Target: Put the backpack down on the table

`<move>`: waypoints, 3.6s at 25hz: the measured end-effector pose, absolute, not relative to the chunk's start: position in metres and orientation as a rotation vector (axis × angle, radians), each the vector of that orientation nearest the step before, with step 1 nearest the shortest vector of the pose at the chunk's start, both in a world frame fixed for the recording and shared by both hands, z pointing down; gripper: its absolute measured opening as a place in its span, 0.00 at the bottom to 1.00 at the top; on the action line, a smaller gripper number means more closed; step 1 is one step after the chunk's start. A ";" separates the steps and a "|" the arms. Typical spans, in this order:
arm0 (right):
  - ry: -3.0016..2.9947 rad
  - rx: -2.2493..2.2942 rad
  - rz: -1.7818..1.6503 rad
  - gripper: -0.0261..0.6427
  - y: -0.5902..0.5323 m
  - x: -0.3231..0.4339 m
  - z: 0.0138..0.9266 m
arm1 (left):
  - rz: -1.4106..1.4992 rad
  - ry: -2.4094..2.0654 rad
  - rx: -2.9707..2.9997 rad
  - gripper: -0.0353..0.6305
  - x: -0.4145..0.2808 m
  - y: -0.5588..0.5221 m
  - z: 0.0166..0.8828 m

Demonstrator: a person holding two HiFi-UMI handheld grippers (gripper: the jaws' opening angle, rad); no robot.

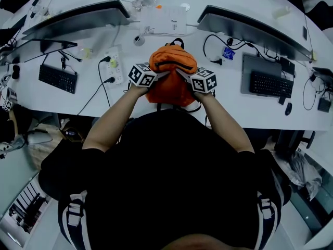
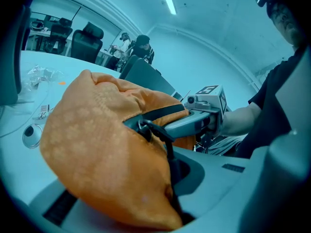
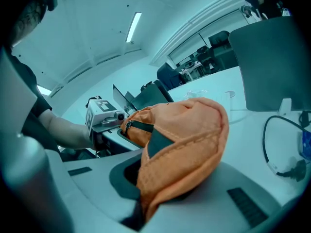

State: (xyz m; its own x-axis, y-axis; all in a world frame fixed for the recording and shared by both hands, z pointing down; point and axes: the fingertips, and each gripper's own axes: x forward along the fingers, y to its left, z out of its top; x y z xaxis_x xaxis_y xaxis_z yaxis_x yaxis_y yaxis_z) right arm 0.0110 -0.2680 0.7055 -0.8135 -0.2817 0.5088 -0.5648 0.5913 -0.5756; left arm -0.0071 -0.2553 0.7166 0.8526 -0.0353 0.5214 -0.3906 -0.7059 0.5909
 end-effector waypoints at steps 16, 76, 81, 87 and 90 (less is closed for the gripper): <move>-2.409 0.683 1.061 0.08 -0.284 0.009 0.738 | 0.607 -0.365 2.222 0.10 -0.015 -0.271 0.743; -2.371 0.896 1.132 0.51 -0.256 0.074 0.727 | 0.542 -0.633 2.208 0.51 -0.092 -0.243 0.730; -2.396 0.904 1.078 0.51 -0.249 0.075 0.713 | 0.494 -0.640 2.263 0.51 -0.089 -0.239 0.711; -2.436 0.882 1.070 0.44 -0.237 0.071 0.694 | 0.410 -0.671 2.243 0.51 -0.092 -0.229 0.695; -2.453 0.904 1.079 0.37 -0.231 0.072 0.687 | 0.400 -0.671 2.246 0.51 -0.092 -0.221 0.692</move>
